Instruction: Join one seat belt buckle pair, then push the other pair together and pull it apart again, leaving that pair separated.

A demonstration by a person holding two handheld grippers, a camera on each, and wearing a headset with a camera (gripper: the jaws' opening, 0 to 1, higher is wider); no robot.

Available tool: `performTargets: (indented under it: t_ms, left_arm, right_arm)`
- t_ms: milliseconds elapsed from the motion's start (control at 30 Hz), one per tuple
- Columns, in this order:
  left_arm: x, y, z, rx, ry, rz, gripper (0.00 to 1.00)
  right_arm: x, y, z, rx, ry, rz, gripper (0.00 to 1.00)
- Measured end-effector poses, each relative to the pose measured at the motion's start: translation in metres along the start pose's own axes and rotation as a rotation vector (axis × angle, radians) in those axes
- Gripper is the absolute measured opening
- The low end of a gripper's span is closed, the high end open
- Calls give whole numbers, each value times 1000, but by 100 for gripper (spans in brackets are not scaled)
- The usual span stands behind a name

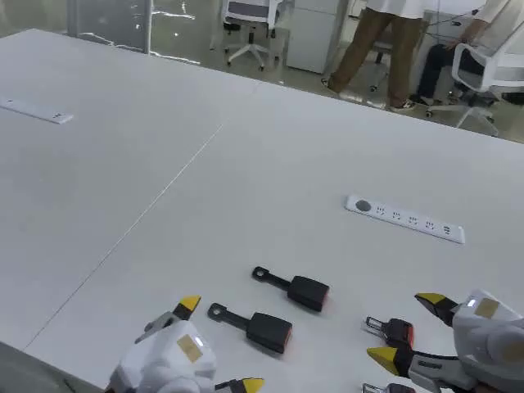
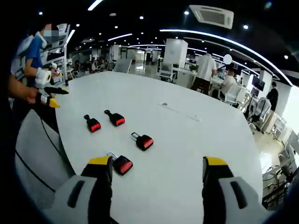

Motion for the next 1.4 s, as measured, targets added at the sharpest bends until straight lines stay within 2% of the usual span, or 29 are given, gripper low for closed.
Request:
performTargets:
  t_ms: [67, 133, 167, 200, 233, 300, 333, 367, 433, 467, 500, 533, 567, 600, 667, 700, 733, 767, 800, 833, 900, 933, 1000, 1133, 1167, 1200, 1233, 1333, 1400]
  left_arm:
    - [-1, -5, -3, 5, 23, -5, 93]
    - [1, -9, -4, 7, 34, 4, 93]
    - [2, -10, -4, 7, 38, 5, 93]
    - [2, -13, -5, 3, 43, 5, 92]
    - [1, -15, -5, -1, 49, 2, 92]
    - [0, -19, -7, -8, 59, -9, 92]
    - [-1, -21, -8, -8, 62, -14, 92]
    - [-2, -23, -10, -9, 72, -22, 92]
    - [-2, -25, -13, -17, 80, -22, 93]
    - [-2, -26, -14, -19, 78, -23, 93]
    - [-1, -27, -16, -25, 72, -24, 93]
    - [0, -27, -17, -27, 71, -24, 94]
    - [3, -28, -20, -40, 77, -10, 95]
    - [5, -29, -22, -51, 85, 5, 97]
    - [7, -31, -25, -86, 115, 29, 100]
    - [7, -32, -29, -99, 132, 32, 100]
    - [5, -35, -34, -109, 147, 41, 100]
    - [4, -36, -37, -109, 148, 45, 100]
    - [2, -40, -40, -112, 147, 44, 100]
    - [1, -41, -41, -115, 145, 41, 100]
    - [-3, -46, -43, -136, 137, 31, 100]
    - [-4, -47, -44, -145, 134, 35, 100]
    - [-5, -52, -44, -161, 146, 34, 100]
    - [-7, -64, -36, -215, 158, 11, 100]
    - [-8, -66, -34, -227, 156, -2, 100]
    - [-11, -67, -31, -252, 164, -35, 100]
    - [-12, -68, -30, -257, 168, -43, 100]
    - [-12, -70, -32, -247, 161, -27, 100]
    - [-14, -70, -33, -248, 190, -19, 100]
  right_arm:
    - [-23, 1, 7, 12, -33, -3, 37]
    - [-42, 4, 14, -23, -88, -22, 37]
    - [-52, 4, 19, -31, -96, -7, 37]
    - [-46, 13, 12, -120, -43, -32, 37]
    - [-46, 11, 4, -116, -40, -29, 38]
    - [-39, 15, 1, -118, -57, -31, 42]
    - [-34, 18, -2, -136, -63, -49, 47]
    - [-27, 23, -7, -180, -51, -69, 57]
    - [-10, 35, -16, -201, -57, 11, 65]
    - [-12, 41, -10, -193, -82, 41, 64]
    - [-12, 57, -8, -279, -103, 56, 63]
    - [-11, 63, -10, -311, -119, 67, 63]
    - [-9, 87, -20, -412, -201, 177, 64]
    - [-11, 98, -25, -457, -266, 254, 64]
    - [-10, 119, -49, -545, -364, 341, 68]
    - [-11, 130, -72, -617, -403, 363, 69]
    - [-14, 138, -94, -683, -417, 352, 71]
    - [-17, 142, -108, -720, -434, 326, 71]
    - [-20, 143, -124, -750, -483, 331, 71]
    - [-20, 144, -130, -755, -501, 340, 71]
    - [-23, 143, -152, -775, -615, 381, 72]
    - [-23, 142, -160, -780, -639, 384, 74]
    - [-27, 136, -172, -759, -664, 344, 78]
    - [-19, 128, -185, -727, -648, 320, 84]
    - [-18, 127, -186, -731, -644, 310, 85]
    - [-16, 127, -188, -736, -641, 306, 87]
    - [-14, 128, -188, -739, -638, 310, 90]
    - [-9, 126, -190, -733, -629, 327, 95]
    - [-9, 124, -190, -735, -618, 315, 95]
Point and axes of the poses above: the centre of the closed fingertips' face, and the gripper's own axes: y roughly backward along the fingers, z roughly to its right, x roughly out of its top, the point moved 9 cm from there along y, roughly backward along the fingers, and after that the axes turned 8 degrees about y, right-handed, at the moved point
